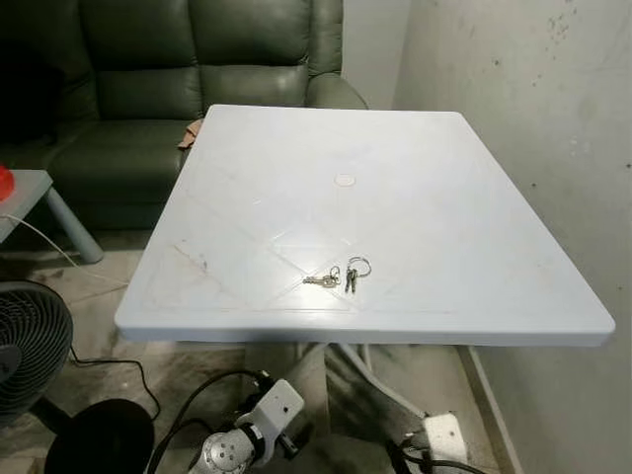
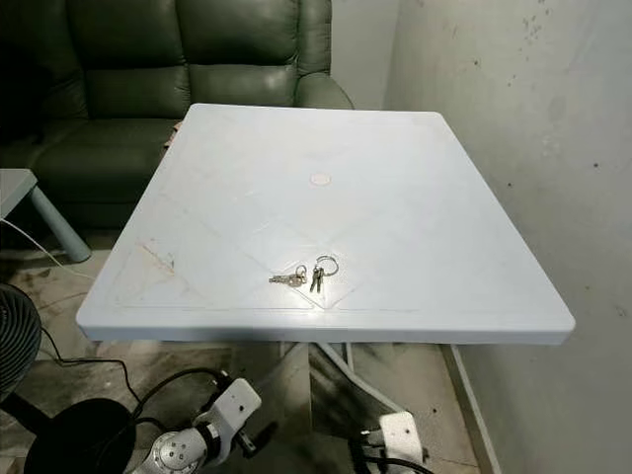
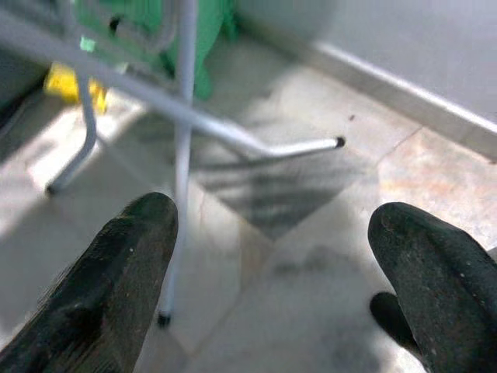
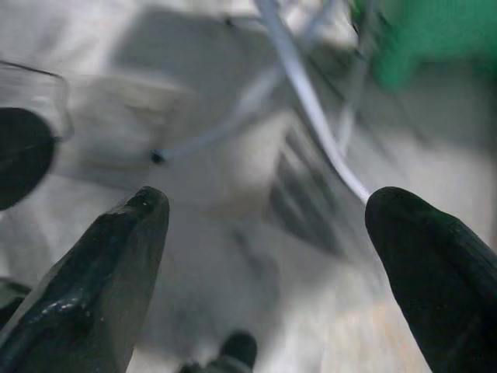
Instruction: Hang keys on a hook
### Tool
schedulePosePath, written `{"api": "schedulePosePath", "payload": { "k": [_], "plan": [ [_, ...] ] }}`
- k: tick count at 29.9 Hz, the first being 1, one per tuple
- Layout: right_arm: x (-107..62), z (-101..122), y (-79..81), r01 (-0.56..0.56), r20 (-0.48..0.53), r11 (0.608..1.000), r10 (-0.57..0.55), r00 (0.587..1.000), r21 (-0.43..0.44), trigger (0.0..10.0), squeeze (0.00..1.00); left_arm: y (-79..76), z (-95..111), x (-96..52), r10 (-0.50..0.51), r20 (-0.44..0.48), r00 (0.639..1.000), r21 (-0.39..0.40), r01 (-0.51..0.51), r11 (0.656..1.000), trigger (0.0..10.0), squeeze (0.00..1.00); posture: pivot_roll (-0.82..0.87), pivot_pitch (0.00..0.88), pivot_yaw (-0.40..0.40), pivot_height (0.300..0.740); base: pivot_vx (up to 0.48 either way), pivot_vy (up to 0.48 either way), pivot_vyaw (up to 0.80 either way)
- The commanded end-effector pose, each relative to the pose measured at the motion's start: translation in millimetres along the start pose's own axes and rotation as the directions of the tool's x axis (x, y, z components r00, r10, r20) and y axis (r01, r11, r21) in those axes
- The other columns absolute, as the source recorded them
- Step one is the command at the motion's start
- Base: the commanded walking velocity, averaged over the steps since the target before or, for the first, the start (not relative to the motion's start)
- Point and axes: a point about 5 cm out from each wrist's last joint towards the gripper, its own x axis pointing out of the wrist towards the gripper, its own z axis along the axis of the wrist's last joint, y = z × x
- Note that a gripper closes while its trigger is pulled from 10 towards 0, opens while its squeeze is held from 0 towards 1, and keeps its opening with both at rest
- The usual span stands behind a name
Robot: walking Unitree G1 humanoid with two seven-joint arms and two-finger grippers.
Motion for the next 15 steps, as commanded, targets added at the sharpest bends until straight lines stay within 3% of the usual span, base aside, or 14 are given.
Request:
{"api": "schedulePosePath", "payload": {
  "k": [1,6,8,11,15],
  "plan": [
    [1.7,7,4.8,-0.057,0.048,0.997,0.059,0.997,-0.043,10.0,0.0,4.6,6,-0.1,-0.026,0.035,0.999,0.063,0.023,0.998,10.0,0.0,-0.1,0.0,-0.011,0.74,0.0,0.0,0.0],
    [3.2,21,9.8,-0.123,0.133,0.987,0.137,0.982,-0.106,10.0,0.0,7.0,14,-3.0,-0.066,0.113,0.991,0.105,0.054,0.993,10.0,0.0,-0.1,0.025,-0.007,0.74,0.0,0.0,0.0],
    [4.7,36,13.7,-0.165,0.21,0.977,0.191,0.959,-0.136,10.0,0.0,14.4,23,-5.3,-0.071,0.177,0.982,0.13,0.048,0.99,10.0,0.0,-0.11,0.048,-0.004,0.74,0.0,0.0,0.0],
    [5.1,47,14.5,-0.179,0.267,0.973,0.212,0.94,-0.143,10.0,0.0,21.2,30,-6.2,-0.063,0.205,0.977,0.179,0.026,0.984,10.0,0.0,-0.1,0.059,-0.005,0.74,0.0,0.0,0.0],
    [5.6,55,15.5,-0.196,0.293,0.966,0.24,0.926,-0.169,10.0,0.0,25.9,37,-6.1,-0.085,0.231,0.969,0.179,0.043,0.983,10.0,0.0,-0.1,0.074,-0.005,0.74,0.0,0.0,0.0]
  ]
}}
